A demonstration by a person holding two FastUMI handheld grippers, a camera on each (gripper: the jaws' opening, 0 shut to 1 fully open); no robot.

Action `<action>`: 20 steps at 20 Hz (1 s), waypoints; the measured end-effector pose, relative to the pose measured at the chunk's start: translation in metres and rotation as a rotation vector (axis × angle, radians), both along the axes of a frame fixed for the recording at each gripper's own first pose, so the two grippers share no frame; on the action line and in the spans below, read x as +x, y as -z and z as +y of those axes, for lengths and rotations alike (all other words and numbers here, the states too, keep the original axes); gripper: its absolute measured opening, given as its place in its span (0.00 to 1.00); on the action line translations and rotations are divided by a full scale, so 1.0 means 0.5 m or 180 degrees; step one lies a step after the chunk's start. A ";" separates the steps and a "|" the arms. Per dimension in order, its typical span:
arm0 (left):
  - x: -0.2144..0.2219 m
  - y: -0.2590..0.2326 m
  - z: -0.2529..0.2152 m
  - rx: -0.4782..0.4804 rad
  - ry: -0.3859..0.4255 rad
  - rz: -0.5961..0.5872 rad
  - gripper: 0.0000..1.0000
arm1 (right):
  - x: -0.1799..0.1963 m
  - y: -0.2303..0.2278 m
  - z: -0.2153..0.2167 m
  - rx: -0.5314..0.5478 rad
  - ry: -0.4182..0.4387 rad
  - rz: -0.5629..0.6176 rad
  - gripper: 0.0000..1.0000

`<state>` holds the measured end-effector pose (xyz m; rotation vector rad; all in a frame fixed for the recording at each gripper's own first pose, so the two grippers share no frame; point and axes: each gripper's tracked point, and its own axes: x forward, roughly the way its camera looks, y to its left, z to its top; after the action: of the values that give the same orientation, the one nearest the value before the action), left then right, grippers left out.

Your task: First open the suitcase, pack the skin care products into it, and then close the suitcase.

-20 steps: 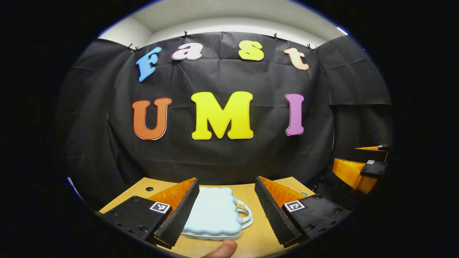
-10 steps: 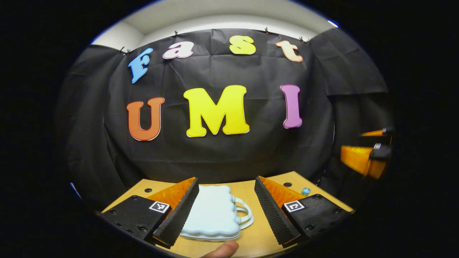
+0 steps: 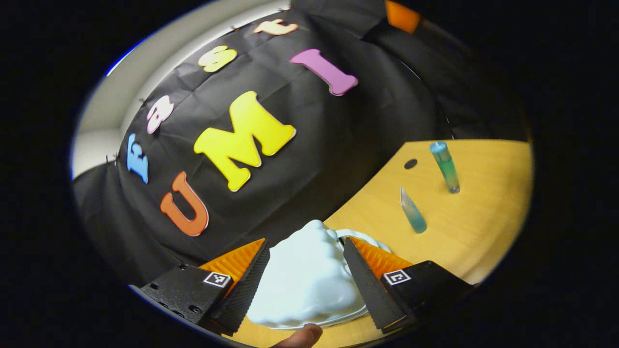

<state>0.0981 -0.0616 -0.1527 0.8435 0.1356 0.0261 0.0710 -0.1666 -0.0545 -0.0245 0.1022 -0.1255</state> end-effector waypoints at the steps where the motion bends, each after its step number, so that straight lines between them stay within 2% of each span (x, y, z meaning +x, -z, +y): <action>1: 0.007 0.030 -0.010 0.0213 0.0052 0.0084 0.98 | 0.008 0.005 -0.015 0.0012 -0.0009 0.0002 0.80; 6: 0.051 0.145 -0.024 0.0955 -0.0052 0.0454 0.97 | 0.031 0.044 -0.073 0.0013 -0.0119 0.0055 0.80; 11: 0.118 0.175 -0.001 0.1622 -0.0190 0.0659 0.96 | 0.042 0.093 -0.132 0.0044 -0.0113 0.0151 0.80; 13: 0.134 0.182 0.011 0.1697 -0.0265 0.0713 0.88 | 0.036 0.107 -0.153 0.0059 -0.0067 0.0194 0.80; 14: 0.138 0.183 0.010 0.1733 -0.0288 0.0680 0.77 | 0.032 0.112 -0.159 0.0081 -0.0044 0.0212 0.80; 15: 0.141 0.172 0.006 0.1804 -0.0299 0.0620 0.75 | 0.031 0.116 -0.162 0.0098 -0.0032 0.0238 0.80; 17: 0.144 0.181 0.006 0.1866 -0.0279 0.0682 0.63 | 0.022 0.127 -0.163 0.0098 -0.0009 0.0279 0.80; 20: 0.146 0.210 0.008 0.1963 -0.0227 0.0893 0.36 | 0.011 0.124 -0.152 0.0069 0.0019 0.0287 0.80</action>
<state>0.1710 -0.0576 -0.2575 1.4566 0.4362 0.0165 0.0767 -0.2428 -0.1163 -0.0084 0.1936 -0.1293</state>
